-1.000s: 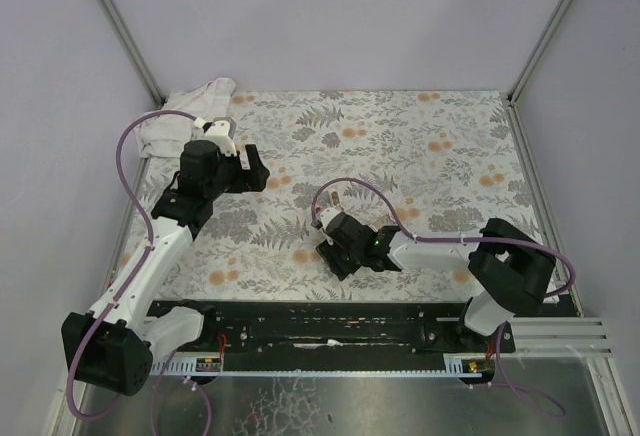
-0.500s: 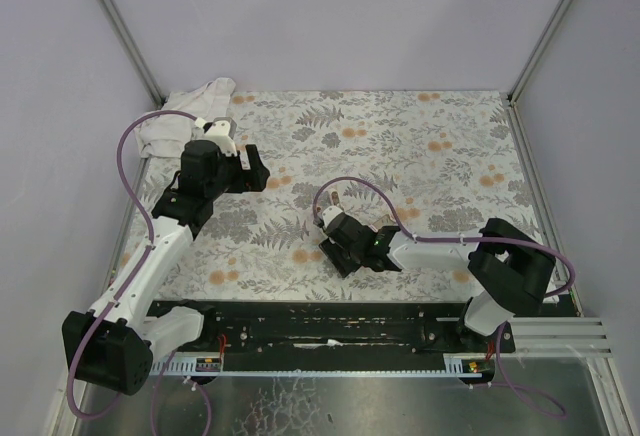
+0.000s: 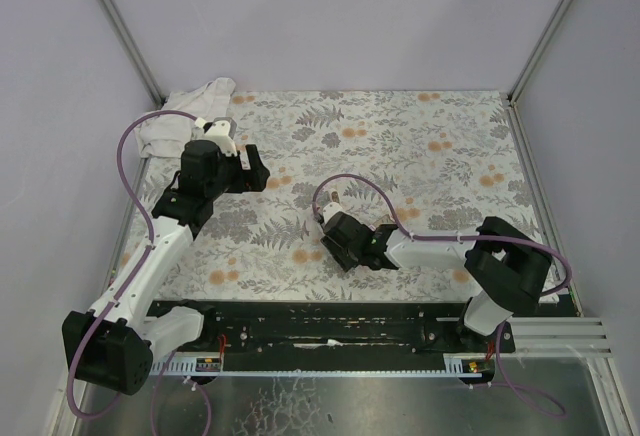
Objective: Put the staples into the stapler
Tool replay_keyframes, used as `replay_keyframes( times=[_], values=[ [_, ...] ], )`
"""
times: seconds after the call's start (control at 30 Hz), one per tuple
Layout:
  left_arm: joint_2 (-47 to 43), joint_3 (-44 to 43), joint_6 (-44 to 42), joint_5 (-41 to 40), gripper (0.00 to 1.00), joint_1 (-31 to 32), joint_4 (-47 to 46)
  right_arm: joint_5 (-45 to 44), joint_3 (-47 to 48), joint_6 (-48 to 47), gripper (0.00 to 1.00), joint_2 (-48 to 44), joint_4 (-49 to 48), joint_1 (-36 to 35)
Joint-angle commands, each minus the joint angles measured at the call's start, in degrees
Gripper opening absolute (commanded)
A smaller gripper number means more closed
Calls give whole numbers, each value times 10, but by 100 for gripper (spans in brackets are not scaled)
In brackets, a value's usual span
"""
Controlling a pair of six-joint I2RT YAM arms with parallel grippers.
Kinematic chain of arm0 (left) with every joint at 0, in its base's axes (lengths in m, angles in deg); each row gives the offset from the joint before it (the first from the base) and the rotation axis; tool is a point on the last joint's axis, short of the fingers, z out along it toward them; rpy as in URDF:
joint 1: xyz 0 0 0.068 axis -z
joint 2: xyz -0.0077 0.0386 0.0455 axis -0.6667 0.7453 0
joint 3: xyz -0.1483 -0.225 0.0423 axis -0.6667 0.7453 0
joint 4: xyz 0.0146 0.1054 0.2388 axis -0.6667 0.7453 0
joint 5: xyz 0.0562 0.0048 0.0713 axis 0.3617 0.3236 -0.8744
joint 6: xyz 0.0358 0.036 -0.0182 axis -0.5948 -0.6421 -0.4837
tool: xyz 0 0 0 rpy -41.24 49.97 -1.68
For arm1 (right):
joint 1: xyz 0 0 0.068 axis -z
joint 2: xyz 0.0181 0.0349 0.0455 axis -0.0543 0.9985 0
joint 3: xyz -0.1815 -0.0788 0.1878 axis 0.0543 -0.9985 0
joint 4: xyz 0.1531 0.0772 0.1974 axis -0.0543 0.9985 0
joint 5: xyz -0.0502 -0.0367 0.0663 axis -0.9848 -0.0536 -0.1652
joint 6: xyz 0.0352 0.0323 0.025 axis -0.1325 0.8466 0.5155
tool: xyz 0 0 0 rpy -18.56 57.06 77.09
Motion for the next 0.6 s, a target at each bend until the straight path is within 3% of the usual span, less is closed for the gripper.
replay_keyframes(
  times=[0.0, 0.23, 0.57],
  values=[
    [0, 0, -1, 2, 86, -4, -8, -28, 25, -2, 49, -5, 22, -2],
    [-1, 0, -1, 3, 86, -4, -8, 7, 27, 41, 50, -62, 31, -1],
    [-1, 0, -1, 2, 86, -5, -8, 8, 92, 94, 48, 2, 60, -3]
  ],
)
